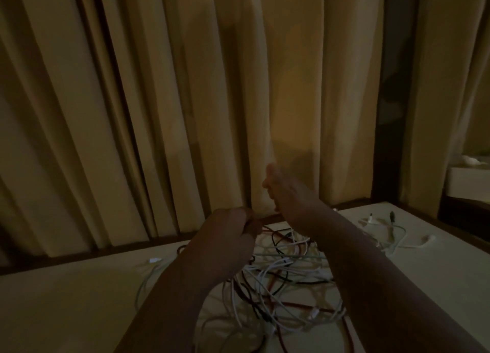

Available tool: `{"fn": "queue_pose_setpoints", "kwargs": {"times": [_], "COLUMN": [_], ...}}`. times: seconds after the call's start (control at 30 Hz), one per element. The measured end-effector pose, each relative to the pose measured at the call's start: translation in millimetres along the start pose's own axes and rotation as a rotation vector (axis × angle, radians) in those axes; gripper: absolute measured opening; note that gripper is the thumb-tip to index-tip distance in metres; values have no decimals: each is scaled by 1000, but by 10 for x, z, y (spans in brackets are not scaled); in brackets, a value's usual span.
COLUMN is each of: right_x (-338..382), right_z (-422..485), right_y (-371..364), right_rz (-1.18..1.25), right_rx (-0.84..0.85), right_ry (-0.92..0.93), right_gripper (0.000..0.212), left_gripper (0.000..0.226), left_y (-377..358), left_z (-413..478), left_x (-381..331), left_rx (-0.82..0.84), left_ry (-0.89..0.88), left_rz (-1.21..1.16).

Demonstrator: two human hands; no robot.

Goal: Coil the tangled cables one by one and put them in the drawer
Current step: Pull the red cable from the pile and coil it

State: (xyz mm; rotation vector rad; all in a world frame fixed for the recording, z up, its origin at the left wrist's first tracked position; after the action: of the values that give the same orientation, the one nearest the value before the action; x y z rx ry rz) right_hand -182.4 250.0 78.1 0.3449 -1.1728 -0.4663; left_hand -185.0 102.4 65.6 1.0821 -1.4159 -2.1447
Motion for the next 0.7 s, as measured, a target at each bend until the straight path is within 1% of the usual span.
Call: {"fn": "queue_pose_setpoints", "kwargs": {"times": [0.07,0.1,0.13,0.17,0.23,0.27,0.33,0.4,0.47,0.57,0.63,0.7], "right_x": [28,35,34,17,-55,-98,-150,-136,-96,-40,31,108], "right_z": [-39,-46,-49,-58,-92,-119,-178,-212,-237,-240,-237,-213], "right_y": [-59,-91,-129,-161,-203,-206,-179,-149,-127,-105,-85,-56], "right_rz": [-146,-188,-227,-257,-212,-132,30,151,307,573,775,998], "right_rx": [112,177,251,332,468,512,589,688,786,882,945,964], "right_ry": [-35,-56,-82,-120,-224,-283,-347,-315,-286,-263,-200,-132], "right_gripper": [86,86,83,75,57,60,76,79,80,77,70,61], "left_gripper": [20,20,21,23,32,39,48,49,45,43,43,42], "left_y": [39,59,82,109,173,201,236,246,242,220,248,292], "left_z": [-22,-31,-38,-49,-65,-69,-76,-84,-88,-96,-100,-109], "left_x": [-10,-1,16,37,85,106,128,137,143,136,87,41], "left_rx": [-12,-26,-42,-65,-138,-179,-230,-260,-278,-283,-318,-369], "left_ry": [-2,-1,1,-1,-19,-33,-53,-70,-97,-125,-148,-183], "left_rz": [59,74,79,83,79,70,46,-17,-99,-220,-207,-195]}}
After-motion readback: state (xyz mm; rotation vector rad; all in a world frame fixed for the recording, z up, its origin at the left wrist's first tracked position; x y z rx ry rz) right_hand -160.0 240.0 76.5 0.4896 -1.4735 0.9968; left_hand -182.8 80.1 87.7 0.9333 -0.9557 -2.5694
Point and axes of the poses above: each hand's wrist, its own z-axis towards the middle knuckle, its own y-axis out of the back of the hand, x = y × z, the point moved 5 cm from there along z, towards the middle knuckle, and after that the axes turned 10 degrees about x, right-handed, at the moved point
